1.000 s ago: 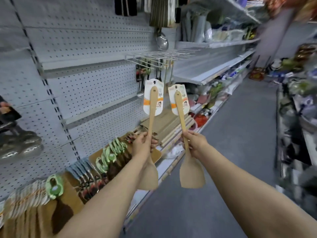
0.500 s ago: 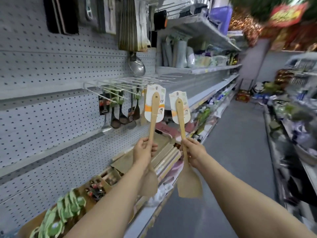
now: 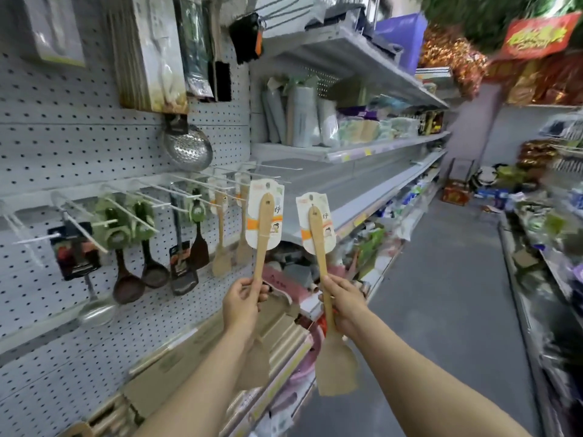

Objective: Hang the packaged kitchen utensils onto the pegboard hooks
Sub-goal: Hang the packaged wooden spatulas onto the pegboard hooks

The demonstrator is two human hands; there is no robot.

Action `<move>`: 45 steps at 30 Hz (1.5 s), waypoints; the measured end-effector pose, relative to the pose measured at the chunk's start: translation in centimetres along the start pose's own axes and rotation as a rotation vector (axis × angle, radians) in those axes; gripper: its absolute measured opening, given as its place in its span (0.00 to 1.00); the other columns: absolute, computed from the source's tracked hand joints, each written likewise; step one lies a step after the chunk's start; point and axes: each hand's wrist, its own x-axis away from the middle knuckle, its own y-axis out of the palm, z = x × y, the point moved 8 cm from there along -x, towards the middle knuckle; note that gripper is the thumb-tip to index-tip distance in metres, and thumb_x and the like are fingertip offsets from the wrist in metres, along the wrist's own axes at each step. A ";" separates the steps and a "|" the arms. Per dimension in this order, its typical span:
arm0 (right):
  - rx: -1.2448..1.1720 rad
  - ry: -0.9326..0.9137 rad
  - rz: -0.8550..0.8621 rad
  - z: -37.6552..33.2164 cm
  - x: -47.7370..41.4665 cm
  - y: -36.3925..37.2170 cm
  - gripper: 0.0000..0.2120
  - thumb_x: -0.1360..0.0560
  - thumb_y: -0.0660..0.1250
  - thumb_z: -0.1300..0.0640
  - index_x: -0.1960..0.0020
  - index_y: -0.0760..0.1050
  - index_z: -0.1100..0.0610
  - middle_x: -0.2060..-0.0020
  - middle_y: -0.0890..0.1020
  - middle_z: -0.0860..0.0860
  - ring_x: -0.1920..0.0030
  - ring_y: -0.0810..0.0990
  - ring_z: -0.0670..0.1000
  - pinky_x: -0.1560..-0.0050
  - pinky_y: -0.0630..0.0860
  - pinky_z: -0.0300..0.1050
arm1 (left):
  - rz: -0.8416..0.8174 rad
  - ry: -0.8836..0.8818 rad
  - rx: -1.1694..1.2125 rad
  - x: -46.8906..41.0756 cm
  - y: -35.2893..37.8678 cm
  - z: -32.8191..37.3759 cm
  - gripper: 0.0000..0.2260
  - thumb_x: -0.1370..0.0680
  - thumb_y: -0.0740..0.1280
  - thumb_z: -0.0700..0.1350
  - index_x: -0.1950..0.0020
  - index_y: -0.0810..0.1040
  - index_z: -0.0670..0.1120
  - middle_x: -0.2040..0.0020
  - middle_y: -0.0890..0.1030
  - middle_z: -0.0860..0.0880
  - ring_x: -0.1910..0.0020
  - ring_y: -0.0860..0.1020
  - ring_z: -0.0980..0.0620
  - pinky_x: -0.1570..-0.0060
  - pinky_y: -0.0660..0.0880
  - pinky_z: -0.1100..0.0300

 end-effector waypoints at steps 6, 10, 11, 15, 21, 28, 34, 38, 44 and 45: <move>0.053 0.038 -0.121 -1.9 -10.4 -3.3 0.09 0.22 0.72 0.53 0.50 0.84 0.59 0.64 0.80 0.56 0.66 0.74 0.54 0.68 0.72 0.44 | 0.192 0.011 0.023 -2.1 6.4 -2.7 0.03 0.20 0.68 0.43 0.51 0.80 0.45 0.57 0.86 0.45 0.61 0.81 0.51 0.59 0.76 0.54; 0.127 0.042 -0.213 -4.5 -15.7 -4.5 0.08 0.23 0.72 0.51 0.51 0.84 0.57 0.67 0.81 0.54 0.68 0.77 0.53 0.64 0.74 0.47 | 0.315 0.006 0.038 -2.4 10.3 -3.1 0.04 0.20 0.68 0.43 0.46 0.80 0.46 0.58 0.86 0.46 0.60 0.83 0.50 0.59 0.79 0.56; 0.134 0.039 -0.242 -5.1 -17.0 -4.4 0.09 0.22 0.72 0.51 0.52 0.84 0.56 0.67 0.81 0.54 0.67 0.77 0.52 0.64 0.74 0.47 | 0.330 0.010 0.041 -2.7 11.1 -3.1 0.05 0.20 0.68 0.42 0.46 0.79 0.45 0.58 0.86 0.46 0.59 0.83 0.49 0.59 0.80 0.56; 0.121 0.088 -0.328 -5.6 -20.8 -2.8 0.09 0.22 0.72 0.53 0.56 0.82 0.58 0.68 0.79 0.55 0.68 0.75 0.53 0.66 0.72 0.46 | 0.365 0.026 0.049 -4.0 13.7 -2.9 0.03 0.20 0.67 0.40 0.47 0.78 0.44 0.57 0.86 0.45 0.55 0.84 0.46 0.53 0.80 0.54; 0.142 0.109 -0.425 -5.1 -25.7 0.7 0.09 0.22 0.72 0.52 0.57 0.81 0.57 0.71 0.79 0.53 0.70 0.73 0.52 0.69 0.72 0.43 | 0.359 0.018 0.095 -7.7 15.5 -5.1 0.04 0.21 0.67 0.36 0.48 0.78 0.40 0.57 0.86 0.44 0.53 0.84 0.46 0.53 0.78 0.55; 0.098 0.141 -0.463 -4.8 -28.9 3.3 0.08 0.20 0.69 0.56 0.53 0.80 0.61 0.77 0.76 0.51 0.79 0.73 0.47 0.75 0.71 0.38 | 0.395 0.006 0.082 -12.1 14.9 -7.4 0.04 0.22 0.68 0.36 0.48 0.80 0.41 0.56 0.87 0.45 0.48 0.83 0.43 0.39 0.76 0.47; 0.155 0.123 -0.537 -4.2 -31.9 5.1 0.11 0.20 0.69 0.52 0.53 0.82 0.59 0.69 0.80 0.54 0.68 0.77 0.52 0.65 0.75 0.44 | 0.428 -0.012 0.090 -14.7 14.9 -8.2 0.04 0.21 0.67 0.35 0.48 0.79 0.40 0.54 0.87 0.44 0.47 0.83 0.42 0.37 0.75 0.45; 0.165 0.083 -0.609 -3.1 -33.3 6.4 0.09 0.22 0.72 0.51 0.54 0.84 0.57 0.62 0.83 0.58 0.61 0.79 0.56 0.57 0.77 0.50 | 0.469 -0.024 0.087 -16.2 14.5 -9.2 0.05 0.21 0.67 0.36 0.46 0.79 0.40 0.54 0.87 0.45 0.47 0.83 0.44 0.36 0.74 0.44; 0.184 0.029 -0.658 -1.9 -35.1 7.5 0.06 0.23 0.72 0.51 0.53 0.85 0.51 0.52 0.86 0.58 0.51 0.83 0.56 0.43 0.80 0.58 | 0.528 -0.024 0.146 -17.4 15.1 -10.0 0.05 0.21 0.66 0.34 0.46 0.79 0.39 0.53 0.87 0.43 0.46 0.83 0.43 0.36 0.74 0.46; 0.165 0.033 -0.677 -1.9 -35.3 7.8 0.06 0.23 0.72 0.51 0.51 0.85 0.53 0.51 0.86 0.58 0.49 0.84 0.56 0.42 0.80 0.57 | 0.532 -0.021 0.152 -17.7 15.1 -10.0 0.05 0.21 0.66 0.34 0.46 0.78 0.39 0.52 0.86 0.43 0.45 0.83 0.43 0.37 0.74 0.46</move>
